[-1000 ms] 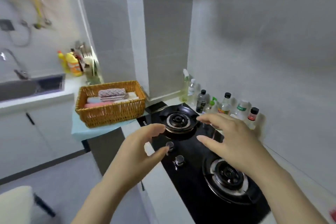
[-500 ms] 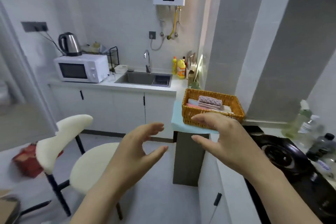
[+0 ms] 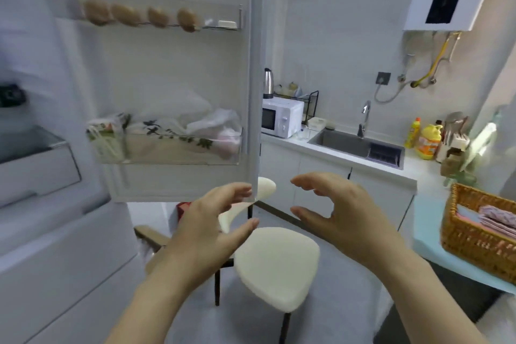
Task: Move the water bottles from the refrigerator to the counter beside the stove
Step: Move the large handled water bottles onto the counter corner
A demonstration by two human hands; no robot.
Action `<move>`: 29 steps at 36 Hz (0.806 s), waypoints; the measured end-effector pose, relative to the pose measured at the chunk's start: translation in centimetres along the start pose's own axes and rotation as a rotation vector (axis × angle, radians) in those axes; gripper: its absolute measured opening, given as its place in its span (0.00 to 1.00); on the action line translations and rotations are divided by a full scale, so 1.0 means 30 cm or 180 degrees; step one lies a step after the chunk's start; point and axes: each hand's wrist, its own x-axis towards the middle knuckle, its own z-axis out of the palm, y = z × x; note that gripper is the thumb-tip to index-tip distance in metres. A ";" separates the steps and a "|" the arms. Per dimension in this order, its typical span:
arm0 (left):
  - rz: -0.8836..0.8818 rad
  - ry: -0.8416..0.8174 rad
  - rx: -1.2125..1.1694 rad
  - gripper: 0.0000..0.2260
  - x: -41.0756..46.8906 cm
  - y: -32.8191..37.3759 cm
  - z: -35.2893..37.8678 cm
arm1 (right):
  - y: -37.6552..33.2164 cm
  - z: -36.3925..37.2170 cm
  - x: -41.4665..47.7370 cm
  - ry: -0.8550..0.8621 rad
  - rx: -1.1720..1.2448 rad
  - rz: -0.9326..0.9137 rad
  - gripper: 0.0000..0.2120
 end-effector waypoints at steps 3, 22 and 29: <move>-0.0161 0.0173 0.0072 0.20 -0.012 -0.070 -0.098 | -0.071 0.081 0.083 -0.0115 0.0075 -0.0198 0.18; -0.0937 0.1165 0.0689 0.19 0.039 -0.349 -0.424 | -0.312 0.454 0.571 -0.0538 0.0689 -0.1359 0.19; -0.1222 0.1495 0.0837 0.18 0.094 -0.416 -0.483 | -0.359 0.554 0.750 -0.0586 0.0926 -0.1728 0.19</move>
